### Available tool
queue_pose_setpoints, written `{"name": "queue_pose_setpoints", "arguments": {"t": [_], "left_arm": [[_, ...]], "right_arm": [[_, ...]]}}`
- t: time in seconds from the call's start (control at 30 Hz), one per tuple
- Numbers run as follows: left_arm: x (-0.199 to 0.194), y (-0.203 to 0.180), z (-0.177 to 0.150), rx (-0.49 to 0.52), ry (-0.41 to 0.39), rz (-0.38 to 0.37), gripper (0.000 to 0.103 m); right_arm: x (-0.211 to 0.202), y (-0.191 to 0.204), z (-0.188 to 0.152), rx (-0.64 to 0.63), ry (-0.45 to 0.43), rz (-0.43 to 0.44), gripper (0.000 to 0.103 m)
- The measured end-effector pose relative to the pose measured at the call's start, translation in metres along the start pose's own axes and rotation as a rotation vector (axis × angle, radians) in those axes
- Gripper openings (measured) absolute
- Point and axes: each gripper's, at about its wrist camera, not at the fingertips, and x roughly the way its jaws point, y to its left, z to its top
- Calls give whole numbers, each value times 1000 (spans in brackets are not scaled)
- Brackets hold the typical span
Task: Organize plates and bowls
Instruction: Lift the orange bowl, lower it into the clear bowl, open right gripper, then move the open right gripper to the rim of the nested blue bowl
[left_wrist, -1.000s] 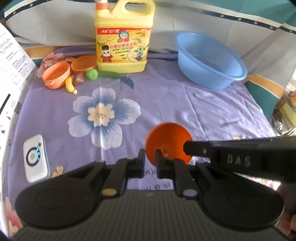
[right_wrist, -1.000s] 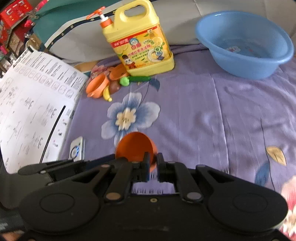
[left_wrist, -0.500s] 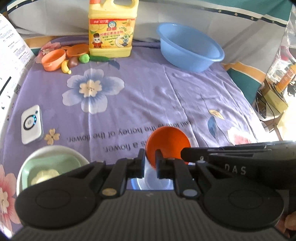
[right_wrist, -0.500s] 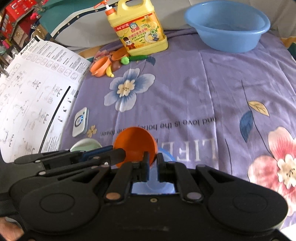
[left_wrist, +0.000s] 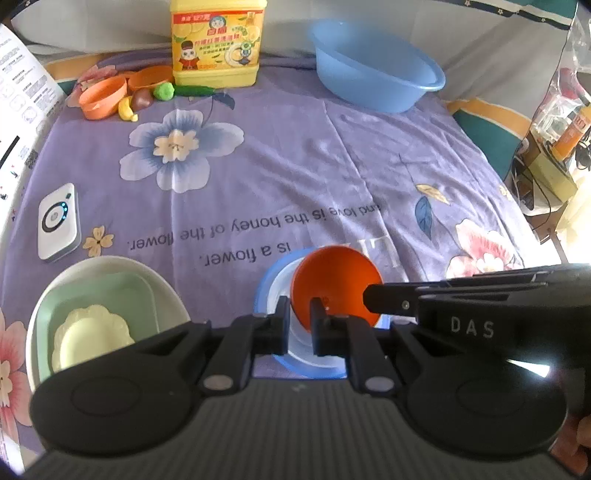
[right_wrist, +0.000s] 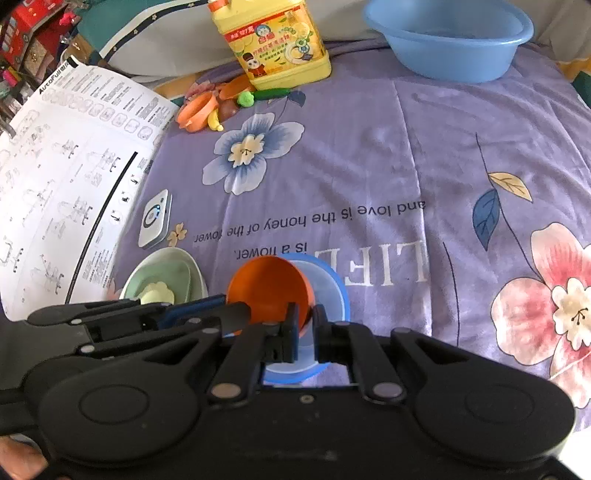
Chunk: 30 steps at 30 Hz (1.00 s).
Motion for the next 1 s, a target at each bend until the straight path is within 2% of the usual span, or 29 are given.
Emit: {"name": "queue_pose_setpoints", "arguments": {"t": [0.33, 0.47, 0.57, 0.63, 0.67, 0.7, 0.73, 0.77, 0.93, 1.0], "left_arm": [[13, 3, -3, 7, 28, 15, 11], [13, 4, -3, 10, 18, 33, 15], [8, 9, -3, -8, 3, 46, 32], [0, 17, -5, -38, -16, 60, 58], [-5, 22, -6, -53, -35, 68, 63], [-9, 26, -6, -62, -48, 69, 71], [-13, 30, -7, -69, -58, 65, 79], [-17, 33, -8, -76, -69, 63, 83], [-30, 36, -12, -65, -104, 90, 103], [-34, 37, -14, -59, -117, 88, 103]], "right_arm": [[17, 1, 1, -13, 35, -7, 8], [20, 0, 3, -10, 43, -2, 15], [16, -5, 6, 22, 36, 9, 28], [8, -9, 6, 43, 20, 19, 38], [3, -11, 6, 53, 5, 22, 53], [-3, -13, 6, 60, -17, 24, 76], [-7, -15, 5, 63, -39, 23, 86], [-11, -16, 5, 63, -59, 16, 96], [-18, -28, 2, 103, -82, -26, 102], [-19, -34, -1, 118, -84, -35, 103]]}}
